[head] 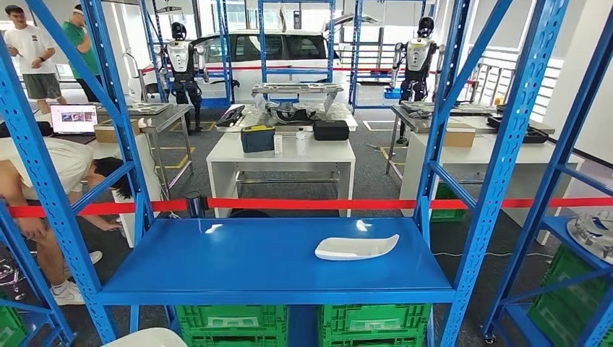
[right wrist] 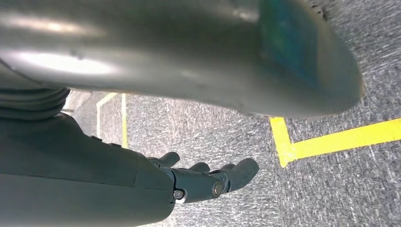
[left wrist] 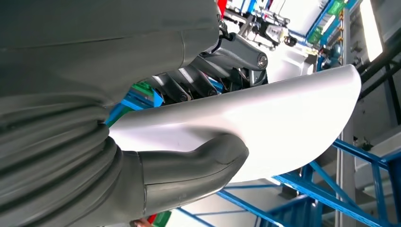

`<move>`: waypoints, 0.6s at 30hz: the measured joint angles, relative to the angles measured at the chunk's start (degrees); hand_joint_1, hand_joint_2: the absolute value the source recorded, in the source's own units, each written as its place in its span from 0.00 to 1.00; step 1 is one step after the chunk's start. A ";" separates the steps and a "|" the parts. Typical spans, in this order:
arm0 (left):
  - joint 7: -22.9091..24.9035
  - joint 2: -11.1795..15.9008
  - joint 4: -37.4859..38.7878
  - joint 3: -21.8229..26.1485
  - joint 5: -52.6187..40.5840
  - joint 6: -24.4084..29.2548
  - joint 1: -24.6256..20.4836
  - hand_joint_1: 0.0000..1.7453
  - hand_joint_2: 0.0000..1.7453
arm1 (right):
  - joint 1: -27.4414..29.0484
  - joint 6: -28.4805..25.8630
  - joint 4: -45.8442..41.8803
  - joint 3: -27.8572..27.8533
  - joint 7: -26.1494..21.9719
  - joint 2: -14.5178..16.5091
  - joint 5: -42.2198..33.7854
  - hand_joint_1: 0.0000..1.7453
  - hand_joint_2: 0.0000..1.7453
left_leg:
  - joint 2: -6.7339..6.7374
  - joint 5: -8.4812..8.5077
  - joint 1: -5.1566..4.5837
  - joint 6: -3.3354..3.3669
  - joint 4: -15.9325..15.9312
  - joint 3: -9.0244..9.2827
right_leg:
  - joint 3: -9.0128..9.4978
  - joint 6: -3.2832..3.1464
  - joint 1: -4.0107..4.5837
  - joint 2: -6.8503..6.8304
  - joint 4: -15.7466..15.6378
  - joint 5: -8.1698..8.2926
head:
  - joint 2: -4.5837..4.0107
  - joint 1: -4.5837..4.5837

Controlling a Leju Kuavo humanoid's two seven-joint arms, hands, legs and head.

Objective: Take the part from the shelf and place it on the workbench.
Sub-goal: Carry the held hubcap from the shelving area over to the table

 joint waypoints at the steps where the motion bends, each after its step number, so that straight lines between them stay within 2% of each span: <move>1: -0.10 -0.20 -0.08 -0.08 -0.16 0.48 0.17 1.00 1.00 | -0.12 0.12 -0.01 0.00 -0.27 -0.14 0.07 0.00 0.00 | 0.03 0.46 -0.03 -0.27 0.22 -0.38 | 2.20 -0.20 0.17 0.03 -3.36 -0.65 | 0.00 -0.01; 2: -0.15 -0.37 -0.12 -0.16 -0.15 0.85 0.35 1.00 1.00 | -0.22 0.31 -0.01 0.01 -0.40 -0.31 0.25 0.00 0.00 | 0.08 0.94 -0.01 -0.60 0.28 -0.56 | 3.38 -0.43 0.35 0.05 -5.48 -1.36 | 0.00 -0.04; 3: -0.28 -0.49 -0.06 -0.23 -0.11 1.03 0.55 1.00 1.00 | -0.24 0.53 -0.01 0.03 -0.36 -0.50 0.49 0.00 0.00 | 0.12 1.43 0.05 -0.95 0.18 -0.60 | 3.48 -0.66 0.47 0.07 -6.22 -1.38 | 0.00 -0.04; 4: -0.57 -0.53 0.04 -0.28 -0.03 1.09 0.84 1.00 1.00 | -0.22 0.73 0.00 0.05 -0.19 -0.64 0.73 0.00 0.00 | 0.11 1.77 0.16 -1.30 0.12 -0.65 | 3.14 -0.99 0.42 -0.02 -6.32 -0.84 | 0.00 -0.04; 5: -1.08 -0.50 0.15 -0.32 0.06 1.11 1.23 1.00 1.00 | -0.21 0.83 0.01 0.08 0.01 -0.80 0.91 0.00 0.00 | 0.01 1.32 0.26 -1.65 0.39 -0.93 | 2.78 -1.40 0.34 -0.14 -6.48 -0.22 | 0.00 -0.04; 6: -1.70 -0.45 0.27 -0.31 0.18 1.13 1.73 1.00 1.00 | -0.18 0.84 0.01 0.09 0.20 -0.95 0.96 0.00 0.00 | -0.10 -0.27 0.35 -1.99 1.44 -1.38 | 2.26 -1.82 0.22 -0.27 -6.68 0.51 | 0.00 -0.05; 7: -2.27 -0.39 0.37 -0.28 0.40 1.14 2.28 1.00 1.00 | -0.15 0.84 0.01 0.09 0.35 -1.06 0.91 0.00 0.00 | -0.21 -2.81 0.50 -2.33 3.50 -1.99 | 1.59 -2.13 0.11 -0.39 -6.82 1.28 | 0.00 -0.09; 9: -2.78 -0.29 0.67 -0.24 1.53 0.93 3.41 1.00 1.00 | -0.07 0.83 0.01 0.09 0.68 -1.20 0.76 0.00 0.00 | -0.29 -8.56 0.85 -2.96 10.08 -3.23 | -0.11 -2.34 0.13 -0.46 -6.76 2.68 | 0.00 -0.14; 10: -2.73 -0.27 0.86 -0.23 2.23 0.74 3.87 1.00 1.00 | -0.03 0.83 0.01 0.09 0.79 -1.21 0.68 0.00 0.00 | -0.29 -9.84 1.03 -3.22 13.20 -3.47 | -1.09 -2.23 0.14 -0.52 -6.65 3.39 | 0.00 -0.15; 11: -2.61 -0.27 1.07 -0.23 2.85 0.54 4.25 1.00 1.00 | -0.01 0.83 0.01 0.09 0.87 -1.21 0.65 0.00 0.00 | -0.28 -9.75 1.19 -3.42 15.18 -3.18 | -2.14 -2.10 0.14 -0.60 -6.50 4.10 | 0.00 -0.14; 12: -2.48 -0.27 1.26 -0.23 3.21 0.41 4.50 1.00 1.00 | 0.00 0.84 0.01 0.09 0.89 -1.21 0.64 0.00 0.00 | -0.28 -8.48 1.36 -3.56 15.37 -2.09 | -3.17 -1.93 0.11 -0.69 -6.32 4.80 | 0.00 -0.14; 13: -2.37 -0.27 1.40 -0.23 3.40 0.35 4.65 1.00 1.00 | 0.00 0.84 0.01 0.09 0.90 -1.21 0.63 0.00 0.00 | -0.28 -6.86 1.53 -3.63 13.67 -0.05 | -4.20 -1.72 0.08 -0.77 -6.11 5.49 | 0.00 -0.14; 14: -2.27 -0.27 1.48 -0.22 3.47 0.33 4.71 1.00 1.00 | -0.02 0.84 0.01 0.09 0.91 -1.21 0.63 0.00 0.00 | -0.30 -6.05 1.70 -3.64 10.26 2.86 | -5.07 -1.47 0.06 -0.81 -5.88 6.14 | 0.00 -0.13; 15: -2.17 -0.28 1.51 -0.24 3.51 0.33 4.71 1.00 1.00 | -0.02 0.84 0.00 0.09 0.91 -1.22 0.63 0.00 0.00 | -0.36 -6.29 1.69 -3.55 5.89 6.19 | -5.78 -1.16 0.07 -0.81 -5.64 6.71 | 0.00 -0.13; 16: -2.11 -0.28 1.52 -0.25 3.52 0.33 4.72 1.00 1.00 | -0.03 0.84 0.00 0.09 0.90 -1.24 0.62 0.00 0.00 | -0.42 -7.07 1.58 -3.28 2.17 8.64 | -6.24 -0.82 0.08 -0.80 -5.48 7.28 | 0.01 -0.09; 17: -2.08 -0.29 1.52 -0.26 3.53 0.33 4.72 1.00 1.00 | -0.04 0.83 0.00 0.09 0.90 -1.25 0.62 0.00 0.00 | -0.47 -7.98 1.39 -2.90 -0.44 10.16 | -6.50 -0.47 0.06 -0.78 -5.42 7.83 | 0.01 -0.06; 18: -2.05 -0.28 1.55 -0.27 3.54 0.33 4.74 1.00 1.00 | -0.02 0.84 0.01 0.09 0.90 -1.25 0.61 0.00 0.00 | -0.48 -8.29 1.06 -2.38 -1.65 10.60 | -6.64 -0.08 -0.06 -0.76 -5.49 8.40 | 0.01 -0.04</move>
